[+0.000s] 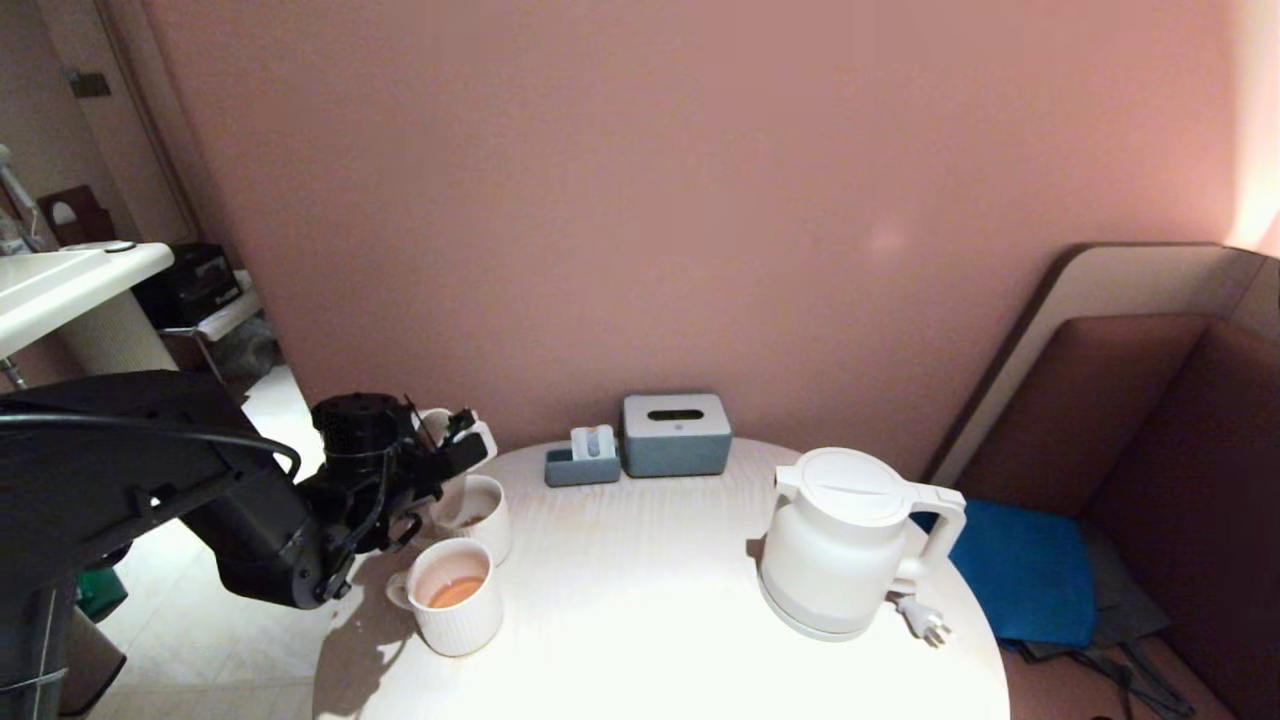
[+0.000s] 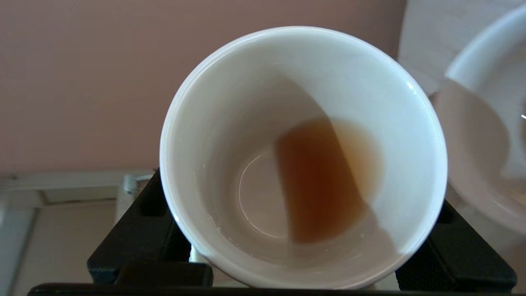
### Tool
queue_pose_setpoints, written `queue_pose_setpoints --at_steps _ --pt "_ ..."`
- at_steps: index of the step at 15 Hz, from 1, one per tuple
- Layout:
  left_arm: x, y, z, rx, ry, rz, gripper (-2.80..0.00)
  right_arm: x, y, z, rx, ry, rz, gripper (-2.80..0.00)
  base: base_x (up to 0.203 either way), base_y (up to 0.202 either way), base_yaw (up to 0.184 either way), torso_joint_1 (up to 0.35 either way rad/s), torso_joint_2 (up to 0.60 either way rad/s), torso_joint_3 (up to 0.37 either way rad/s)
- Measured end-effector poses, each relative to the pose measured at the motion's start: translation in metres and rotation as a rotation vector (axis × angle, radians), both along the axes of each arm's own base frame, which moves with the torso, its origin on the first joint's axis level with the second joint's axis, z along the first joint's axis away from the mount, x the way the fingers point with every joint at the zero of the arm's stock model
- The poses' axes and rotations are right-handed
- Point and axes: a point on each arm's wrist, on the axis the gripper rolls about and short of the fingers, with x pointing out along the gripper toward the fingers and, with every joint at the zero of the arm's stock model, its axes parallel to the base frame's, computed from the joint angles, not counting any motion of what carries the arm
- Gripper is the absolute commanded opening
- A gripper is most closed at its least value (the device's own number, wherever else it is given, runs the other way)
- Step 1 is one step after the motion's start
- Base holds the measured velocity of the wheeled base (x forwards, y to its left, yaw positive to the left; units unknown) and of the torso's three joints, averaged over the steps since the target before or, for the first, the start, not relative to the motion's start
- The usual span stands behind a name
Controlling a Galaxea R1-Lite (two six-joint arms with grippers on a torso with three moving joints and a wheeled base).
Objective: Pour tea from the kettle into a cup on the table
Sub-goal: Pour water into another cup
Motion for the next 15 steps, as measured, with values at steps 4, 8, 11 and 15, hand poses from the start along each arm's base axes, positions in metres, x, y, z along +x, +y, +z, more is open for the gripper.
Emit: queue_pose_setpoints --at_steps 4,8,11,15 --pt "0.007 -0.002 0.000 0.048 -0.010 -0.014 -2.80 0.000 0.000 0.000 0.000 0.000 0.000 -2.80 0.000 0.000 0.000 0.000 0.00 0.000" --pt "0.007 -0.006 -0.001 0.079 -0.008 -0.030 -2.80 0.000 0.000 0.000 0.000 0.000 0.000 -2.80 0.000 0.000 0.000 0.000 0.00 0.000" --pt "0.006 -0.009 -0.001 0.100 -0.005 -0.042 -2.80 0.000 0.000 0.000 0.000 0.000 0.000 -2.80 0.000 0.000 0.000 0.000 0.00 0.000" --pt "0.005 -0.011 -0.002 0.151 0.002 -0.060 -2.80 0.000 0.000 0.000 0.000 0.000 0.000 -2.80 0.000 0.000 0.000 0.000 0.00 0.000"
